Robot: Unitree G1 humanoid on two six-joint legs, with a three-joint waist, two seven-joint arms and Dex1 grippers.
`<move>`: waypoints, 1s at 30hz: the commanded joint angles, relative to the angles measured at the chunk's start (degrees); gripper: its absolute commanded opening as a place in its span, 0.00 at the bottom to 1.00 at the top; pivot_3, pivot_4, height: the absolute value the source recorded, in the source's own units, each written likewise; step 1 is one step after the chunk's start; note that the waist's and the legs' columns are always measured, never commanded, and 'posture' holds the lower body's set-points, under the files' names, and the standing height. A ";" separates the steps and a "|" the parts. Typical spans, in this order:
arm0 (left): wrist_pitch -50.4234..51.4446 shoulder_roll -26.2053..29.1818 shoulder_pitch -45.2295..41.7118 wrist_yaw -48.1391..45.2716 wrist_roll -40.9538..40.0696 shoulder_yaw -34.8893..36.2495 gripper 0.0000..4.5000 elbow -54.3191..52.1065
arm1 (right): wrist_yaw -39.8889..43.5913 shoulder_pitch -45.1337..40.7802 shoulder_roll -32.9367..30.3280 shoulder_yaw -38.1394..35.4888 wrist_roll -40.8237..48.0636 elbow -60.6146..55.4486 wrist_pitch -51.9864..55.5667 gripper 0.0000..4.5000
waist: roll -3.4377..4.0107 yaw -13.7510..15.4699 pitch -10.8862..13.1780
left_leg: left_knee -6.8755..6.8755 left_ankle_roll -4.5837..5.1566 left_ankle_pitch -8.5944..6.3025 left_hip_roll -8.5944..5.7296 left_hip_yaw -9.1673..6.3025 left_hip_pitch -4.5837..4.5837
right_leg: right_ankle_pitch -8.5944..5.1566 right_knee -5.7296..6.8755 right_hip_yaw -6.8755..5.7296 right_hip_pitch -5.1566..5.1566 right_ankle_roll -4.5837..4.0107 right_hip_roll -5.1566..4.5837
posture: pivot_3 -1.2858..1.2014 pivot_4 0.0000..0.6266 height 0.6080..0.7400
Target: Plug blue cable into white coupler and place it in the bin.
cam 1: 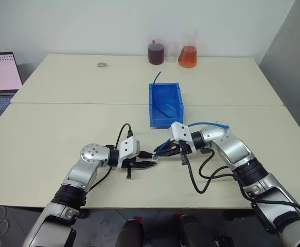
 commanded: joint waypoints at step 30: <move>0.17 0.33 0.30 1.04 0.54 1.68 0.17 -2.98 | -1.99 3.19 3.78 2.99 -6.15 8.36 -2.84 0.02 | 0.01 -0.88 -0.12 | 0.01 0.02 0.02 0.00 -0.02 0.21 | -0.07 0.36 0.01 0.04 -0.08 0.03 | 0.52 0.24 1.00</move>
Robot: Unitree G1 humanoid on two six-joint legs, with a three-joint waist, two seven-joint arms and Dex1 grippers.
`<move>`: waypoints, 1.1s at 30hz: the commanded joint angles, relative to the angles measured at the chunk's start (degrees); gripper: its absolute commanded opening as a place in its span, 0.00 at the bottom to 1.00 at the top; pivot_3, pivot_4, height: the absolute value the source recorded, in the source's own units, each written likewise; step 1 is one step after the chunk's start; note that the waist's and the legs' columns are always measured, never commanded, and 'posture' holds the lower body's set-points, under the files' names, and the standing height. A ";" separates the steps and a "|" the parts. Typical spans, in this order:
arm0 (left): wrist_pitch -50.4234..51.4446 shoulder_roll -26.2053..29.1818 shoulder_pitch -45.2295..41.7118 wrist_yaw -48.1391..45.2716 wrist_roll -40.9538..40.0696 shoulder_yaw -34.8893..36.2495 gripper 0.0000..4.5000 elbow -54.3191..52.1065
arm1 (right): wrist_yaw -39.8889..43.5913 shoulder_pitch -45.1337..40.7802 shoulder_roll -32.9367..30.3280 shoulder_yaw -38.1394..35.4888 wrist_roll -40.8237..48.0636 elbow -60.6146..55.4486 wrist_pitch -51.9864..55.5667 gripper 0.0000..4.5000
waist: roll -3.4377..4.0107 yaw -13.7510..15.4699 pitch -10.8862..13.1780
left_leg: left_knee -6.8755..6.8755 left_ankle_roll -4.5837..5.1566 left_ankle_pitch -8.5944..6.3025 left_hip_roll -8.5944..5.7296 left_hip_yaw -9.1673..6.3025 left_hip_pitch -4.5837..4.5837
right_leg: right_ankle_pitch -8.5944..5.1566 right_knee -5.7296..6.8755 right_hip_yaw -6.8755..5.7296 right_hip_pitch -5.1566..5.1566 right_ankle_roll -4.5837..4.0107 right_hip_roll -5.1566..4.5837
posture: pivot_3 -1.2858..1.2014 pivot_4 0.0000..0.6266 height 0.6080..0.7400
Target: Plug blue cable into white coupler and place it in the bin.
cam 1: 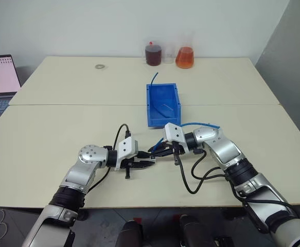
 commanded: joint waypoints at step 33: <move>29.78 2.61 5.09 25.85 -12.28 18.13 1.00 -35.72 | -23.89 -18.84 2.55 -25.07 14.20 -3.41 40.53 0.02 | 0.07 -0.41 0.06 | -0.04 0.01 0.02 0.03 -0.08 -0.20 | -0.04 -0.05 -0.03 -0.16 0.00 0.00 | 0.52 0.24 1.00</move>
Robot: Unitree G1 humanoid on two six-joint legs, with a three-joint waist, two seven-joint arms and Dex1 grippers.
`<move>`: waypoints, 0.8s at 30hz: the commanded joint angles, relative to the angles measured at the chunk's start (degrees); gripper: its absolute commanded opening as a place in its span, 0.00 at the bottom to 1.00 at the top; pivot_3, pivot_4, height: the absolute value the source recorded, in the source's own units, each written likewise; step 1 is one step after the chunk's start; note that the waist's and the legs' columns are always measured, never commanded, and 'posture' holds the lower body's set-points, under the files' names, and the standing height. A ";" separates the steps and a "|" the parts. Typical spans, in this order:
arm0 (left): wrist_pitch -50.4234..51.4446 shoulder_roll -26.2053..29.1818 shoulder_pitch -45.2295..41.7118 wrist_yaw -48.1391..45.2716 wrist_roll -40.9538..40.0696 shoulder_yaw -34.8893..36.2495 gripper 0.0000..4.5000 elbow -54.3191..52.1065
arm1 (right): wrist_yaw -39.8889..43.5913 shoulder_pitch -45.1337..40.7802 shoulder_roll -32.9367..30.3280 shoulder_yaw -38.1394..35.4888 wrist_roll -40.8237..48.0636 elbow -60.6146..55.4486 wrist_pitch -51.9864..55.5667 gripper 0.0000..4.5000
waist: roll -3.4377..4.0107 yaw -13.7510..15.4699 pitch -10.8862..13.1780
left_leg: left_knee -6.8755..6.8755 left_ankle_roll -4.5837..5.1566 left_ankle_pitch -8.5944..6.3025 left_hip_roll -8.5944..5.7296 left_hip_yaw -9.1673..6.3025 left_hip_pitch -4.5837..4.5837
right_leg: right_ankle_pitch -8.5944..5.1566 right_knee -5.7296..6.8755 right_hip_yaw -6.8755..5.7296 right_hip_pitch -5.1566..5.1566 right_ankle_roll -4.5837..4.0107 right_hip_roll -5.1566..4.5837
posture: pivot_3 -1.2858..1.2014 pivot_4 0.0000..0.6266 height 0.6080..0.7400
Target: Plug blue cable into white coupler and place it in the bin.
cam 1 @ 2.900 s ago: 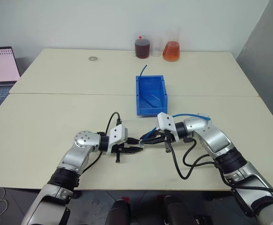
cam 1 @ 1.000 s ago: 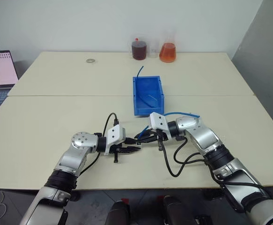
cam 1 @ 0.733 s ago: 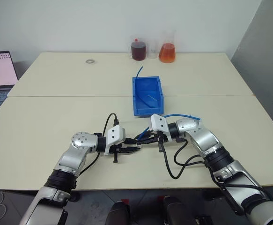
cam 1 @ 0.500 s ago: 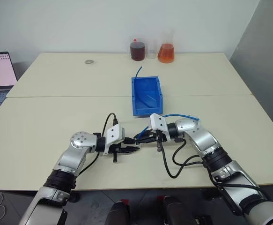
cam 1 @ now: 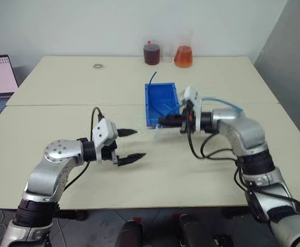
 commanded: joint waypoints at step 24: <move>5.63 -11.06 -0.98 24.72 2.71 0.29 1.00 -7.79 | -12.71 -23.53 2.58 -4.16 -12.20 54.29 -28.60 0.99 | -0.06 0.09 -0.02 | -0.19 -0.05 -0.03 -0.06 0.24 -0.23 | 0.04 -0.36 0.17 -0.17 -0.05 -0.13 | 0.52 0.24 1.00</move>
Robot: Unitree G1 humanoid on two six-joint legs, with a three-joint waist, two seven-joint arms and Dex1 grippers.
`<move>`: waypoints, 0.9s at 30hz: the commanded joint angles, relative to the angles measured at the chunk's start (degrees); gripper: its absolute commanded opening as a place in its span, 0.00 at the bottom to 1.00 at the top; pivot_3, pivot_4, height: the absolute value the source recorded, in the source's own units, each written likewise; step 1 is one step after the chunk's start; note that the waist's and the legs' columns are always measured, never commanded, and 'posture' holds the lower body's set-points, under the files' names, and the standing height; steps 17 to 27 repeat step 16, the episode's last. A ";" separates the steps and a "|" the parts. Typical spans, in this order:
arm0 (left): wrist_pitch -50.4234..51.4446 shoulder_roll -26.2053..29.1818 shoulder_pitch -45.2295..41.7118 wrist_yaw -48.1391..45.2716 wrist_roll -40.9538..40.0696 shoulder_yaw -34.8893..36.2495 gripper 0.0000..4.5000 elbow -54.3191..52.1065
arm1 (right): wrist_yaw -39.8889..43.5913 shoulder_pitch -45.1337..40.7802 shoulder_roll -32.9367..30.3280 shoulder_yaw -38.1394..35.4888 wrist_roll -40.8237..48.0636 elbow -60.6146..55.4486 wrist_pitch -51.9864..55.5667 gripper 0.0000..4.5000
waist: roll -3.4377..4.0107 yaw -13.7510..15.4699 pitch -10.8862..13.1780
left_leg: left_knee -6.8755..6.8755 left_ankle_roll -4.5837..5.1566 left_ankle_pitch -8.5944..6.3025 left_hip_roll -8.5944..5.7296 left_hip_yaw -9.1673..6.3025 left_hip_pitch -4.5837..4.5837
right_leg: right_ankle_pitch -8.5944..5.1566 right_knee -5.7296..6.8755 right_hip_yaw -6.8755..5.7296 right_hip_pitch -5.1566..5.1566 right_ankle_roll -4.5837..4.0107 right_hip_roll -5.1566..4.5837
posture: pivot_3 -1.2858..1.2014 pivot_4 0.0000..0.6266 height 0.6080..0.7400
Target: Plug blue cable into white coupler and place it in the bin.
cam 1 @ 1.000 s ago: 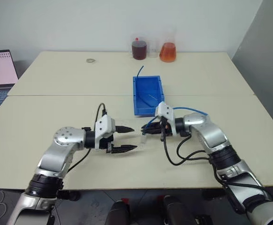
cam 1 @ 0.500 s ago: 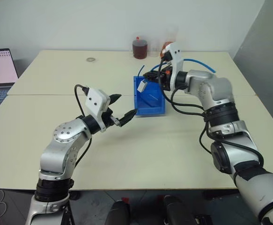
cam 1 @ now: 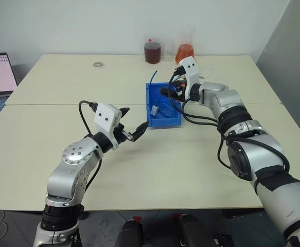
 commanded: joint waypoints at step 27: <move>2.37 -2.35 6.04 10.43 1.02 7.61 1.00 -2.78 | -14.23 52.70 -7.40 -8.08 2.46 -90.63 28.88 0.99 | 0.01 1.06 -0.01 | -0.04 -0.07 -0.04 0.04 -0.16 -0.01 | -0.03 -0.10 -0.04 0.08 0.04 -0.02 | 0.52 0.24 1.00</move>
